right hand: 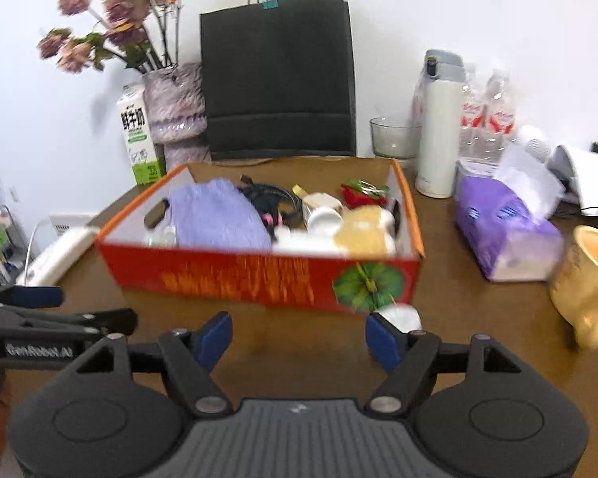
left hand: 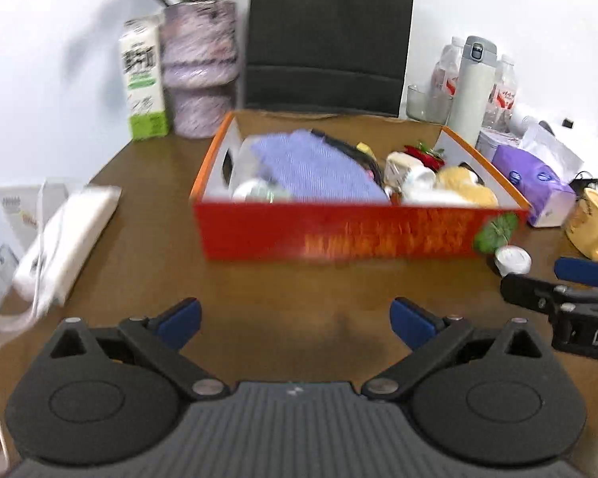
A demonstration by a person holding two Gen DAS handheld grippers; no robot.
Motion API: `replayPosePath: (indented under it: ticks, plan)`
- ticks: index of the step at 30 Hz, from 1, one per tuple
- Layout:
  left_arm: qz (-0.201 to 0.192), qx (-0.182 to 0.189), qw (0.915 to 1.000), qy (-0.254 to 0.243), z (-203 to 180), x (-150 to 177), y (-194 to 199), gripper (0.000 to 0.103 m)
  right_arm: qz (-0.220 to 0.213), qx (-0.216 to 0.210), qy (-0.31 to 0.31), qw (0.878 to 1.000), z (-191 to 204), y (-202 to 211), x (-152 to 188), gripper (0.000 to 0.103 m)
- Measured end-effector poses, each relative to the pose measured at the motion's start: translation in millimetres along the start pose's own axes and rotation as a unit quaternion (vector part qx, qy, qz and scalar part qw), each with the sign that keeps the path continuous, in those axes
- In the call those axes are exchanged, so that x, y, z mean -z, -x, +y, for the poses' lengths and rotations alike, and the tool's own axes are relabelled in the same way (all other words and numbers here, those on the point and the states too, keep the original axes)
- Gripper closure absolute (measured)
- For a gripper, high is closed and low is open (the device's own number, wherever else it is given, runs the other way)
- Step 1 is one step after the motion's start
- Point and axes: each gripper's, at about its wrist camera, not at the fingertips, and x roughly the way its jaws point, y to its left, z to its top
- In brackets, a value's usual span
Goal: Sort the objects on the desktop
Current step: 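Carry the pouch and orange object into the cardboard box while both tools open, then move both open tools back toward the white round cap on the desk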
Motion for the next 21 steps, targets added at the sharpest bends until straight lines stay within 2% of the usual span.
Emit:
replayPosePath:
  ticks: [4,10,16,21]
  plan:
    - [-0.003,0.008,1.0,-0.006,-3.8,48.7,26.4,0.0,0.015,-0.013,0.003,1.0,9.2,17.4,36.9,0.021]
    - [-0.022,0.021,0.9995,0.011,3.0,94.6,67.3,0.0,-0.001,-0.02,-0.004,1.0,20.4,54.7,72.9,0.016]
    - [-0.04,0.013,0.9991,-0.003,-0.9,127.8,87.7,0.0,0.013,-0.019,0.023,0.999,33.7,81.3,113.5,0.014]
    - [-0.032,0.025,0.9991,-0.013,-3.4,135.6,88.3,0.0,0.023,-0.022,0.029,0.999,35.1,89.6,130.2,0.014]
